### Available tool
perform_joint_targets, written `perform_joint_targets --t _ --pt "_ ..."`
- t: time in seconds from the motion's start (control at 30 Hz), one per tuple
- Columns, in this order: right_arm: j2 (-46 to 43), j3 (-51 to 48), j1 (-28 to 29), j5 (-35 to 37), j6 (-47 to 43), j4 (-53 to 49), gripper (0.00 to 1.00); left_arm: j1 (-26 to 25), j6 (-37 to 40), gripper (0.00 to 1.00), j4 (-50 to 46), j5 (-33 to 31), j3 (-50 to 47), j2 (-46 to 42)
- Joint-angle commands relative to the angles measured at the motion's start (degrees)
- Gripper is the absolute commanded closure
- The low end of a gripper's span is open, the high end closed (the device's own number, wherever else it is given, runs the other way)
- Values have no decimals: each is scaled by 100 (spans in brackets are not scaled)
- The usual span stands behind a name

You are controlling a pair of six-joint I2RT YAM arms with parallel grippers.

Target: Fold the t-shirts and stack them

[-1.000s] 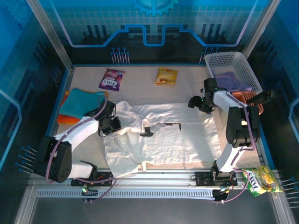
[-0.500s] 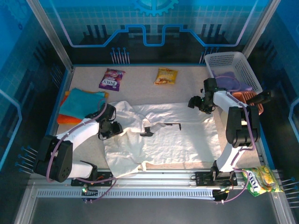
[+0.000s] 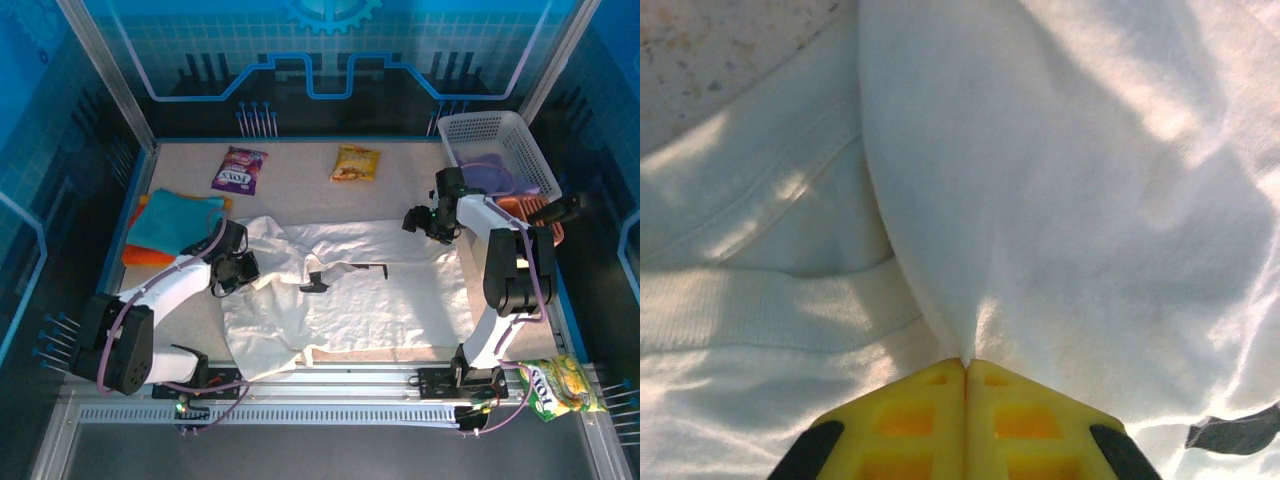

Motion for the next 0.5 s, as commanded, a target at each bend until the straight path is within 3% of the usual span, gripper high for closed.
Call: perform_joint_targets --t 0.0,0.47 --pt "102 70 -20 -114 -72 -49 25 40 -70 99 -126 -10 -103 -330" --pt "128 88 -12 -138 -61 -32 25 24 -686 100 -1181 381 -159 -1600"
